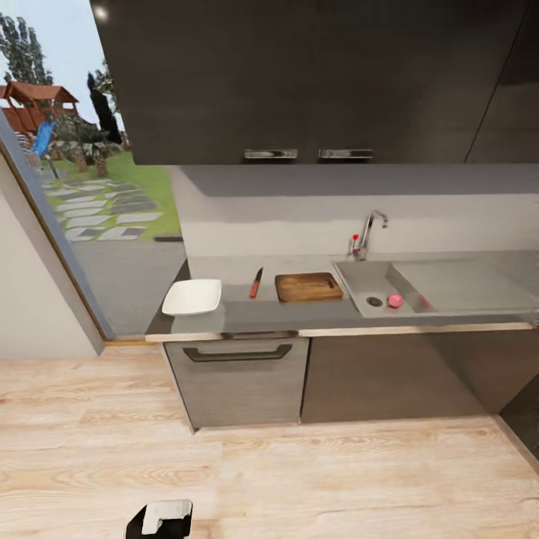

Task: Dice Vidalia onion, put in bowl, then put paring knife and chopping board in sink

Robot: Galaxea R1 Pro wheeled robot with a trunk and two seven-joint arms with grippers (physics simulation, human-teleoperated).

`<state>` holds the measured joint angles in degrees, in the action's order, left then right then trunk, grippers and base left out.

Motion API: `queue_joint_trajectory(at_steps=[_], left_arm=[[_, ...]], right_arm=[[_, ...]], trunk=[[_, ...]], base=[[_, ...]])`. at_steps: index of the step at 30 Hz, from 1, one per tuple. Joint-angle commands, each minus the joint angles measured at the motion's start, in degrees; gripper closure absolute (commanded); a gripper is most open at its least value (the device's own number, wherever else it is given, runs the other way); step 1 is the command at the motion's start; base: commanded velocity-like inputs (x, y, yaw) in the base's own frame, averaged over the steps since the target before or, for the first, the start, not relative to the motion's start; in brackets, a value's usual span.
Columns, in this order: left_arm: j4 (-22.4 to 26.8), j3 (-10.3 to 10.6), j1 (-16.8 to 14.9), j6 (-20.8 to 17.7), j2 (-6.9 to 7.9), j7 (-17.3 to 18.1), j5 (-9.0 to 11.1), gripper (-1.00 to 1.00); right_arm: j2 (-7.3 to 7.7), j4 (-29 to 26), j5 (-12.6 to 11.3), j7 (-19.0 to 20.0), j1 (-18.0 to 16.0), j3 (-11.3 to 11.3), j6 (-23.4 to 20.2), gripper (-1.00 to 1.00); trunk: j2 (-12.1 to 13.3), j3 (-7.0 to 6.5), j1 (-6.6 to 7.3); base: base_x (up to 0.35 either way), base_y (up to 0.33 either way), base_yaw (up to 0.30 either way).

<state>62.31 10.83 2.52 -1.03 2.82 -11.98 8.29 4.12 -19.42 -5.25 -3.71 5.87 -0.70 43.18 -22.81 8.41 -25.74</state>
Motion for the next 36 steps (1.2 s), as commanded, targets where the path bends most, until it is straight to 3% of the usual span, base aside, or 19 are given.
queue_joint_trajectory(at_steps=[1,36], left_arm=[[-0.05,0.24,0.01,-0.11,0.08,-0.43,0.59,-1.00],[-0.56,0.24,0.00,-0.11,0.08,-0.41,0.59,-1.00]], right_arm=[[0.01,-0.09,-0.52,0.10,0.02,-0.18,0.07,-1.00],[0.00,-0.09,-0.18,0.10,0.02,-0.26,0.07,-1.00]], trunk=[[-0.11,0.00,-0.04],[-0.11,-3.06,-0.04]], base=[[0.000,-0.321,0.000],[0.000,-0.321,0.000]])
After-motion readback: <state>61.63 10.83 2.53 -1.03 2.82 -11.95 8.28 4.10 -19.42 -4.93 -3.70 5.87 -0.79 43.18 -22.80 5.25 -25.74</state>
